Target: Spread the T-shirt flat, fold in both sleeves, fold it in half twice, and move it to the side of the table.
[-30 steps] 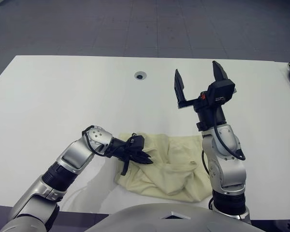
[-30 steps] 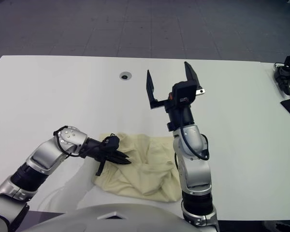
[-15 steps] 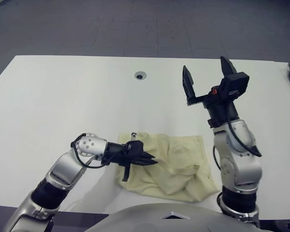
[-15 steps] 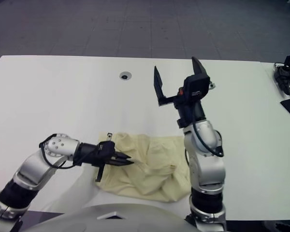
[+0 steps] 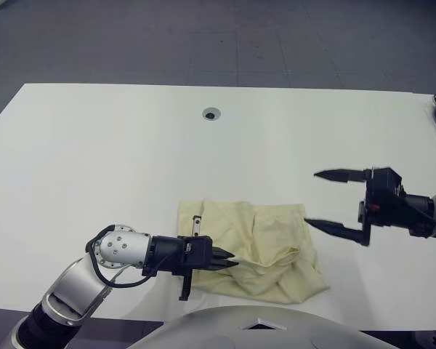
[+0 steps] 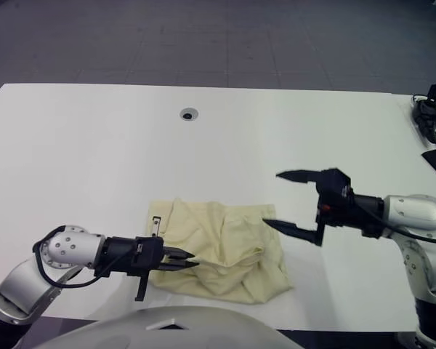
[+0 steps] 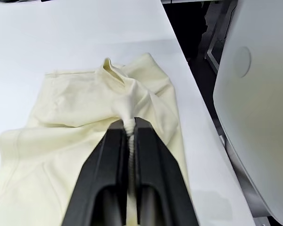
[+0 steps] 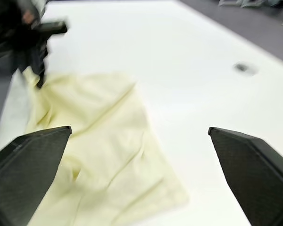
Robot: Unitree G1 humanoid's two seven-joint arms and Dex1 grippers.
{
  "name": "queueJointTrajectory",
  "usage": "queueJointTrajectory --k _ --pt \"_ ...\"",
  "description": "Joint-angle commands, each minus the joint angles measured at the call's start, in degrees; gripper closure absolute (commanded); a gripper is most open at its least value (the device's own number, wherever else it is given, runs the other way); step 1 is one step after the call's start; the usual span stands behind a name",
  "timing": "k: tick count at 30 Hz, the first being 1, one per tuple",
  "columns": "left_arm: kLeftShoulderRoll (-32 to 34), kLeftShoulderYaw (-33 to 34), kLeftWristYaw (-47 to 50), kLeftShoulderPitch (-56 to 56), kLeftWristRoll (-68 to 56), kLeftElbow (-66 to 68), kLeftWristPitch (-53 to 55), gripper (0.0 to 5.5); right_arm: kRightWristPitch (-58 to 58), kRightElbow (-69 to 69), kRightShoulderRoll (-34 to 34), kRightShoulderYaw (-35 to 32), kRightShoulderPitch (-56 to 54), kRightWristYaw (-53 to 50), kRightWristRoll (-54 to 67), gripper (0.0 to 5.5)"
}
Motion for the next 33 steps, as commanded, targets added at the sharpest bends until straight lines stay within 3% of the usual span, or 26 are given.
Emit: queueJointTrajectory --k 1,8,17,33 --pt "2.53 1.81 -0.49 0.98 -0.57 -1.49 -0.85 5.48 -5.67 2.49 -4.56 3.56 0.64 4.69 -5.29 0.10" --pt "4.41 1.16 -1.07 1.95 -0.30 -2.12 -0.33 5.48 -18.55 7.55 -5.49 11.44 -0.78 6.64 -15.17 0.10" --pt "5.12 -0.97 -2.18 1.74 -1.34 -3.83 0.15 5.48 -20.97 5.26 -3.23 20.92 -4.06 5.66 -18.08 0.10" --pt "6.40 -2.14 -3.41 -0.30 -1.07 -3.54 0.24 5.48 -20.49 4.98 -2.31 28.84 -7.79 5.22 -19.36 2.59"
